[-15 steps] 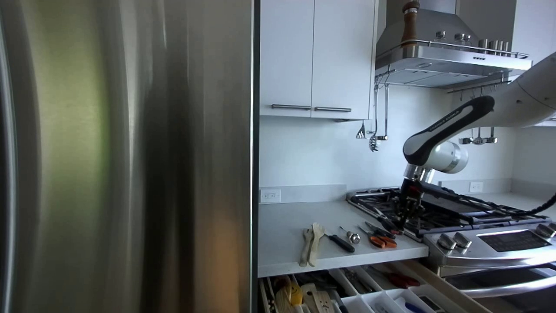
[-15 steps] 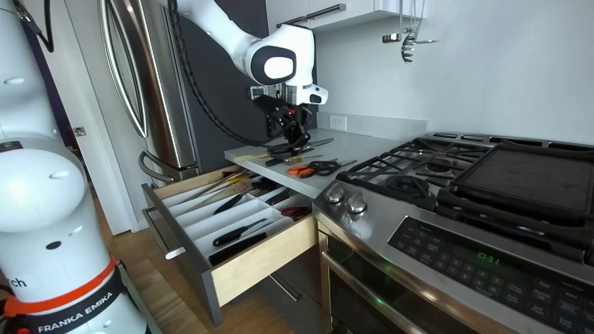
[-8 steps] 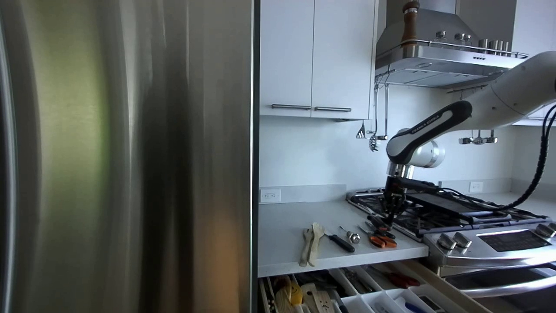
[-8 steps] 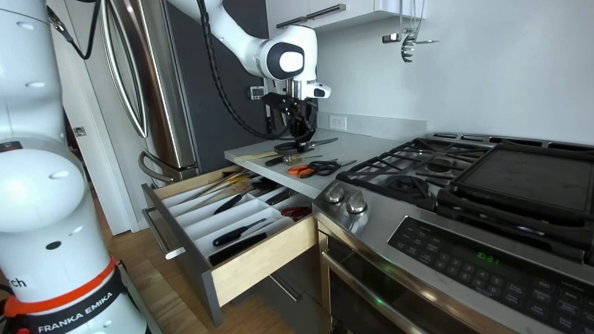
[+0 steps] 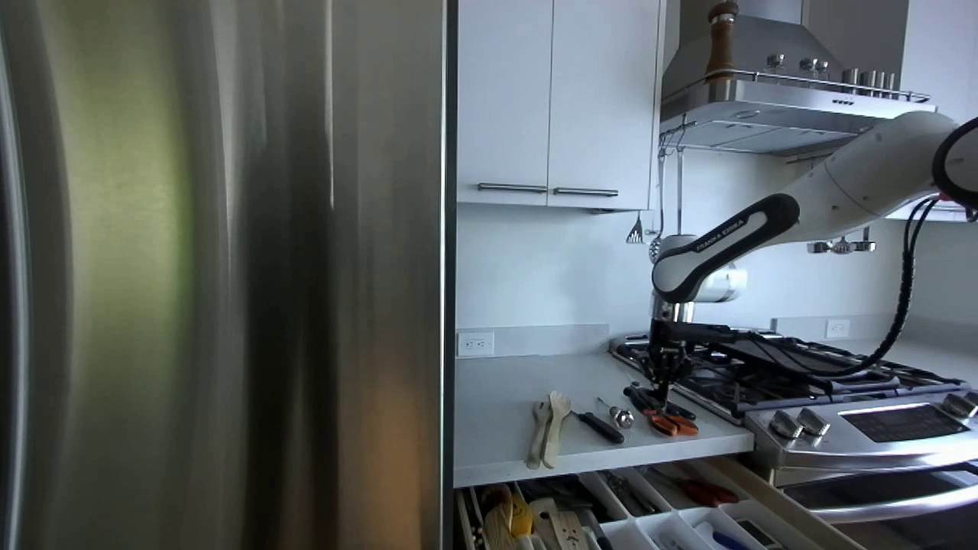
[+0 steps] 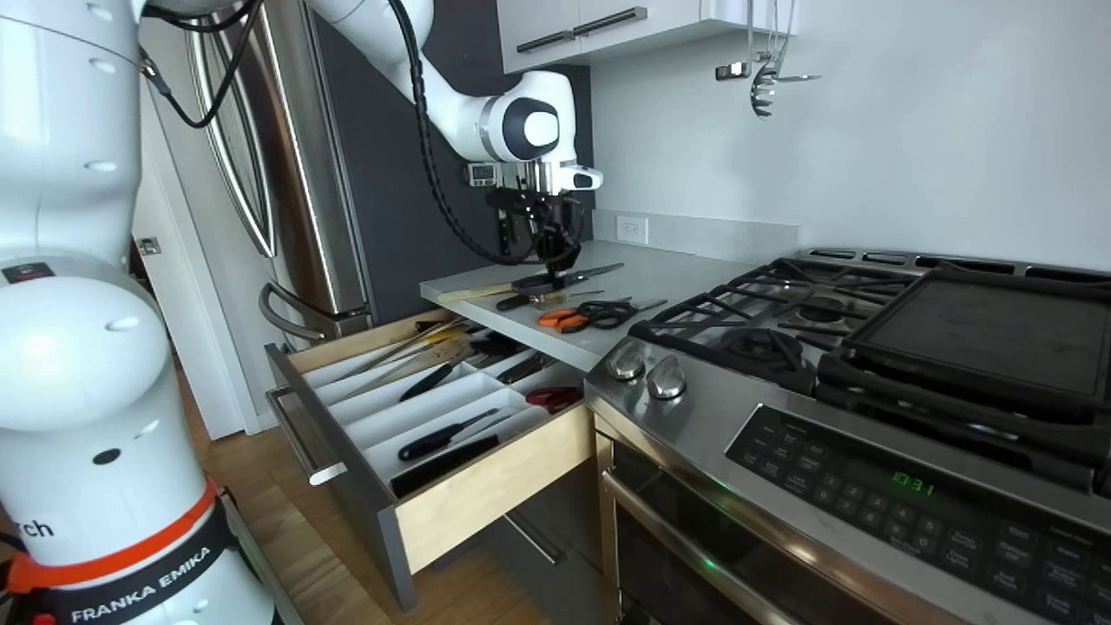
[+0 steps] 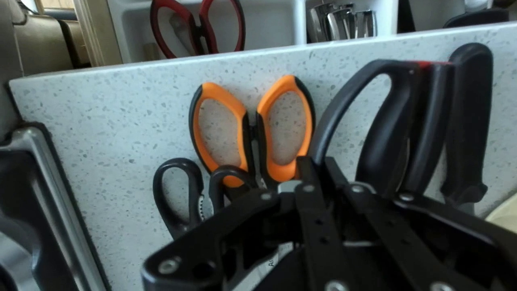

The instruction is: Remove the scissors from the open drawer and put it on the counter

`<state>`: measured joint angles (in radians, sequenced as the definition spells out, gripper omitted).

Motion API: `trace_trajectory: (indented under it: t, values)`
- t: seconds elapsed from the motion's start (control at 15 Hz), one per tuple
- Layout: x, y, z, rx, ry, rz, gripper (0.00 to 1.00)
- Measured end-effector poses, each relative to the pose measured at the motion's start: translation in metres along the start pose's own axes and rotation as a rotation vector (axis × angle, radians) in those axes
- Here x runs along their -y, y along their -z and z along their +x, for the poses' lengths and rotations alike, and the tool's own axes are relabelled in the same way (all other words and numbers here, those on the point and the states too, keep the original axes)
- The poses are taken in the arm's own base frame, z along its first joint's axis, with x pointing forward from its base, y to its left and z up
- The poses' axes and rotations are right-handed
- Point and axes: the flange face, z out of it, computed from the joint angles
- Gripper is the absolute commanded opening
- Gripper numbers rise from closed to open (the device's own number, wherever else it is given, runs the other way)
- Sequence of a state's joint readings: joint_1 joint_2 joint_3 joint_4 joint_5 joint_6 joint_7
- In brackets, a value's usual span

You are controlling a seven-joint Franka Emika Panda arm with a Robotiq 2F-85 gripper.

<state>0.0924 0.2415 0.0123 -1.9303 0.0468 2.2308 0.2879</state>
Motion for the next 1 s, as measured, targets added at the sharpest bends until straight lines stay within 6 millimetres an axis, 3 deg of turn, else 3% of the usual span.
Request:
trace_trajectory:
  t: [0.47, 1.0]
  values:
    - [0.011, -0.022, 0.013, -0.008, -0.050, -0.146, 0.02]
    - [0.027, -0.032, 0.022, 0.015, -0.057, -0.219, 0.02]
